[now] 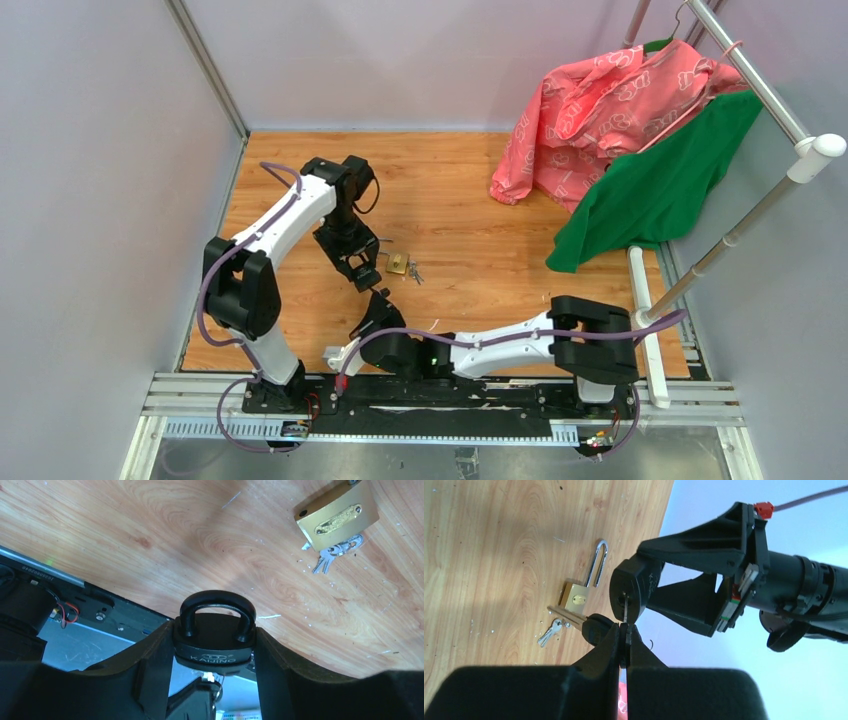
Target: Unlock with the key
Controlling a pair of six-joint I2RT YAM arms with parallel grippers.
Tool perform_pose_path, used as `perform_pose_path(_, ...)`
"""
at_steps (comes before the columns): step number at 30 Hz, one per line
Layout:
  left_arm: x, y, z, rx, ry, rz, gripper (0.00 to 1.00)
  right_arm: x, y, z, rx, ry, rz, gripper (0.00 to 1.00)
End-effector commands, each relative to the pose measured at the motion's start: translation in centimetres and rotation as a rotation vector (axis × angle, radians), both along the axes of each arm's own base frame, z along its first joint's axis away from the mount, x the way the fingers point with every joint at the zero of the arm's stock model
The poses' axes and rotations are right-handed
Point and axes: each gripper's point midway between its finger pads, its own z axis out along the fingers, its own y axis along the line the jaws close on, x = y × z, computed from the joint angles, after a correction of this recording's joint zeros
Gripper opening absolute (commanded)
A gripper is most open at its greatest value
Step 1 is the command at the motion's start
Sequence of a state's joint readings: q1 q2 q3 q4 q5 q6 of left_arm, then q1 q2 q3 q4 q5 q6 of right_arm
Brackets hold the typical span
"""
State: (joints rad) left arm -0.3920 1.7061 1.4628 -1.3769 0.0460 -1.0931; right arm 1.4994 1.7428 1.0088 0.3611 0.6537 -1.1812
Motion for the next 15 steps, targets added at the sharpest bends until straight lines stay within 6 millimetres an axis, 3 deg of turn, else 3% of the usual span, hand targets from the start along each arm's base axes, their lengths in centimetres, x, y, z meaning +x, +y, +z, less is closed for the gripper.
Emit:
perform_pose_path(1,-3.1,-3.1,3.2,-0.191,0.075,0.004,0.00,-0.8,2.7,-0.1,-0.044,-0.045,0.069,0.00)
perform_pose_path(11,-3.5,-2.6,3.8,-0.190,0.039,0.000,0.00,-0.1,2.8,-0.4,-0.016,-0.009,0.044,0.00)
perform_pose_path(15,-3.9,-2.1,3.8,-0.172,0.027,0.001,0.00,0.8,2.2,1.1,0.039,0.007,0.048,0.00)
